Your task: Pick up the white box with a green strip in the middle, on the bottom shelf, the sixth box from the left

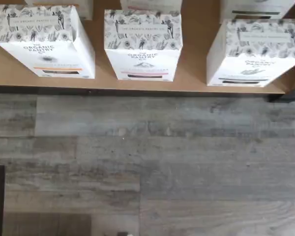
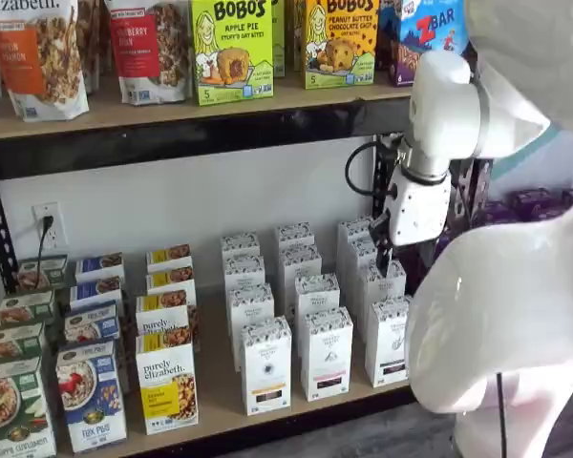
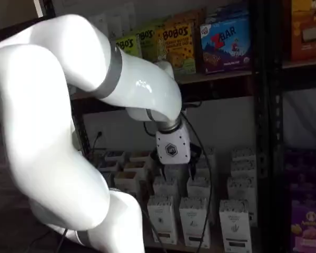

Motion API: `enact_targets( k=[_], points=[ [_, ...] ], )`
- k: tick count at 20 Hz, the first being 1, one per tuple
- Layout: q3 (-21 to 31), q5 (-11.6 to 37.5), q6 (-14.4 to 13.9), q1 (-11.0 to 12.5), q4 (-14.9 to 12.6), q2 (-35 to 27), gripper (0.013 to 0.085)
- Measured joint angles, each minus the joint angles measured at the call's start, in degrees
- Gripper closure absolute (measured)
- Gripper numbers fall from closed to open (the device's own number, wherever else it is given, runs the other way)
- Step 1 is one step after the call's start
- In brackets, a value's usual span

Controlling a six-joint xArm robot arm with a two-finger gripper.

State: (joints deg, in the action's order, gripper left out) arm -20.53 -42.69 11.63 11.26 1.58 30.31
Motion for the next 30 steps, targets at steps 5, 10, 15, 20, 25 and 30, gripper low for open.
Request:
enact_targets(
  k=[5,10,15,20,25,30],
  points=[
    [0.94,9.98,-3.60,-2.36,-1.80,-8.11,0.0130],
    [-0.63,18.72,-6.81,-4.09,-3.54,-18.06,0.0130],
    [-4.93,24.05,-16.83,-5.15,-13.07,-28.58,0.0130],
    [-11.08,27.80,-12.72,-5.64,-8.17,-39.51,0.0130],
    [-17.17,29.96,-4.90,-4.23,-1.55,-48.39,0.0130],
    [-23.17,28.96,-5.35,-2.40,-3.91,-54.65,0.0130]
  ],
)
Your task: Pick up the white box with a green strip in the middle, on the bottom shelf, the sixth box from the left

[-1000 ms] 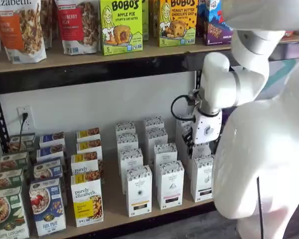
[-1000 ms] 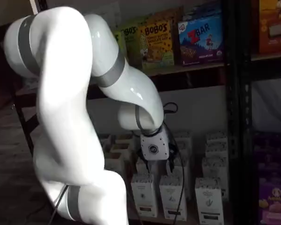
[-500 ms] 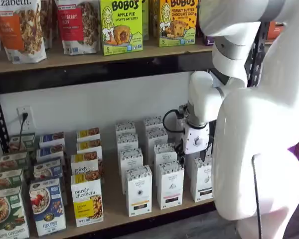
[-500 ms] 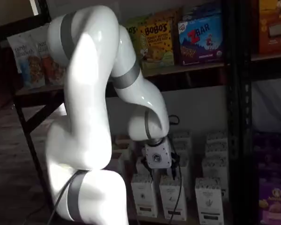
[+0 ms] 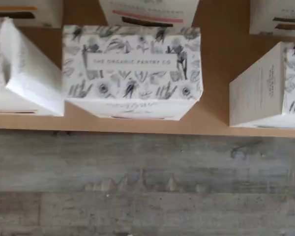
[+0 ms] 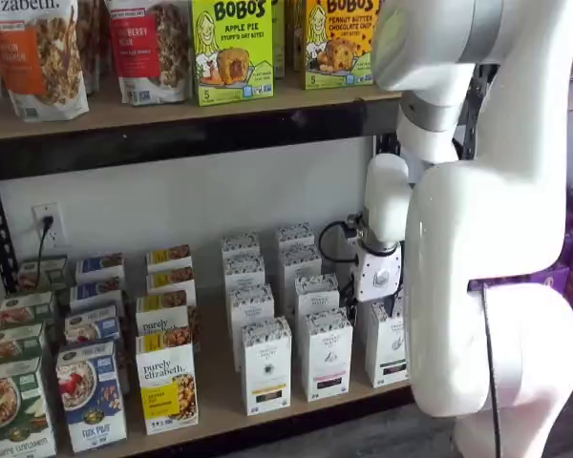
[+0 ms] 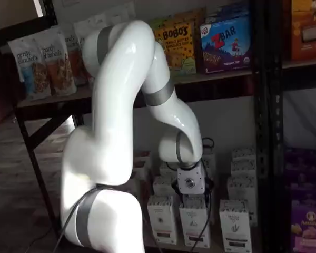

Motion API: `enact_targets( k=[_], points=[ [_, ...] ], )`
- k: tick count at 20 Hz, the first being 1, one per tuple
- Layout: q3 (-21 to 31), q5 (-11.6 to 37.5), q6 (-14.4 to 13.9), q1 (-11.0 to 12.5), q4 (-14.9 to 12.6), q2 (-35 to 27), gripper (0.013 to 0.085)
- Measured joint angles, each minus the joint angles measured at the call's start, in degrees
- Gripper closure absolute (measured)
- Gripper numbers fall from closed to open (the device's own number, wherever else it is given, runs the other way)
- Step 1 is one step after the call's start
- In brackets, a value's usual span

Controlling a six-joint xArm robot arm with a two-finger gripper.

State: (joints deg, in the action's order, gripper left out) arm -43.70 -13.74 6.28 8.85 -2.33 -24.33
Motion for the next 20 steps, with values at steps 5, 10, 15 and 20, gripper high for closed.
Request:
enact_targets(
  k=[5,10,15,20],
  points=[
    [-5.42,0.35,4.05,1.28,2.83,-5.54,0.0130],
    [-11.75,-0.12,1.59,3.47,-1.90,-11.16,0.0130],
    [-17.54,-0.73,1.16,5.70,-4.66,-15.80,0.0130],
    [-20.30,-1.41,1.65,6.93,-5.48,-17.99,0.0130]
  ],
)
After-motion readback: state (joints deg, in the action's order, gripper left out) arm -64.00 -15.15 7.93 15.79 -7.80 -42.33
